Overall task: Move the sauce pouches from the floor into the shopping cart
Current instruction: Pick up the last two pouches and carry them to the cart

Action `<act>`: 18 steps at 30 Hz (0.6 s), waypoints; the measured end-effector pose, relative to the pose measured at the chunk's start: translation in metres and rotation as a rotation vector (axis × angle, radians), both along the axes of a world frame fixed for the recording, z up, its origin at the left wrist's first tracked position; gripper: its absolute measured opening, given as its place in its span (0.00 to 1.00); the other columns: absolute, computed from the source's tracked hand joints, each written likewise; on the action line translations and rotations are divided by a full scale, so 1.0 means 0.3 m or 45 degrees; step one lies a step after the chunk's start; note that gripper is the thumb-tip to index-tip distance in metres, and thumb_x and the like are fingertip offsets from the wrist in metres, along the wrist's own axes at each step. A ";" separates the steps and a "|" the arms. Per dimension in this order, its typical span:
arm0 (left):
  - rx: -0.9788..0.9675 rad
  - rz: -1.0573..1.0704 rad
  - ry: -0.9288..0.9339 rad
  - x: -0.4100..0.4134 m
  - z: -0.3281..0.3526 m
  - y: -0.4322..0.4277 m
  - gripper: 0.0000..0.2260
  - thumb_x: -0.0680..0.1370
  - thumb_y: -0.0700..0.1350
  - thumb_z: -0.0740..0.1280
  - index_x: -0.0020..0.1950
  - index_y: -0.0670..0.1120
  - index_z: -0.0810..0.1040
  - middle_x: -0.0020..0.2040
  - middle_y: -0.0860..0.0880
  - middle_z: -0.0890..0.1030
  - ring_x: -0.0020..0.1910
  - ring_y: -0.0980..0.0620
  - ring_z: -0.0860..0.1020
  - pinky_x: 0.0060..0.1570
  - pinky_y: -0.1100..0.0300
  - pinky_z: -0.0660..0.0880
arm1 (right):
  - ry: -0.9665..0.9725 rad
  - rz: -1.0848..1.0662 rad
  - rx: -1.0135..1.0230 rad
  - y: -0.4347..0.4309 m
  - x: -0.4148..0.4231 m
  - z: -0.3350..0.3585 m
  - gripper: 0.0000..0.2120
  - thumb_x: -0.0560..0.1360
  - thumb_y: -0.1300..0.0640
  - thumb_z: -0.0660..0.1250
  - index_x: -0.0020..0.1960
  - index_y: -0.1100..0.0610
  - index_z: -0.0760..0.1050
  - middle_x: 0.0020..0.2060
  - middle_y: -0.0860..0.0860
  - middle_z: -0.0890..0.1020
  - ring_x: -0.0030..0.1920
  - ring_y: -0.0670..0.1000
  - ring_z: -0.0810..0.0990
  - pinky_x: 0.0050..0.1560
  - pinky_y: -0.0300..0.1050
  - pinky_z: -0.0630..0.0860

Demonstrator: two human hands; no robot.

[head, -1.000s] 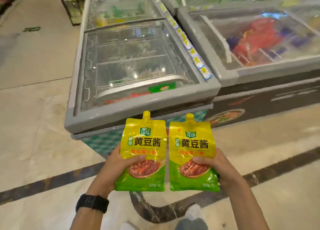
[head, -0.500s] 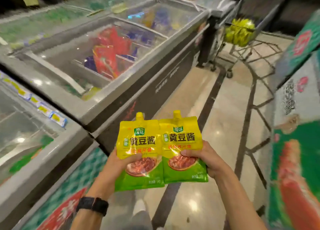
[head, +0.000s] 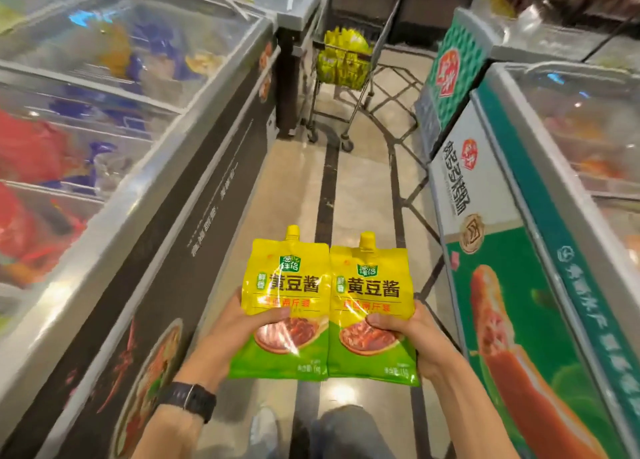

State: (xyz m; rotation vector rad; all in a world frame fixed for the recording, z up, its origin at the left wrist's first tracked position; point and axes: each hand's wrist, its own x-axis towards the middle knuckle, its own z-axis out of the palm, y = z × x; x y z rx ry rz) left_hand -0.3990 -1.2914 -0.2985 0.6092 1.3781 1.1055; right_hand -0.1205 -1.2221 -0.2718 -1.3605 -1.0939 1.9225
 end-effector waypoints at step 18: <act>-0.056 -0.238 0.140 0.004 0.009 1.593 0.41 0.54 0.50 0.83 0.66 0.44 0.77 0.56 0.45 0.86 0.55 0.43 0.84 0.55 0.51 0.80 | 0.144 -0.180 -0.058 1.465 0.027 -0.106 0.39 0.43 0.53 0.87 0.53 0.59 0.83 0.52 0.62 0.84 0.52 0.64 0.84 0.55 0.60 0.80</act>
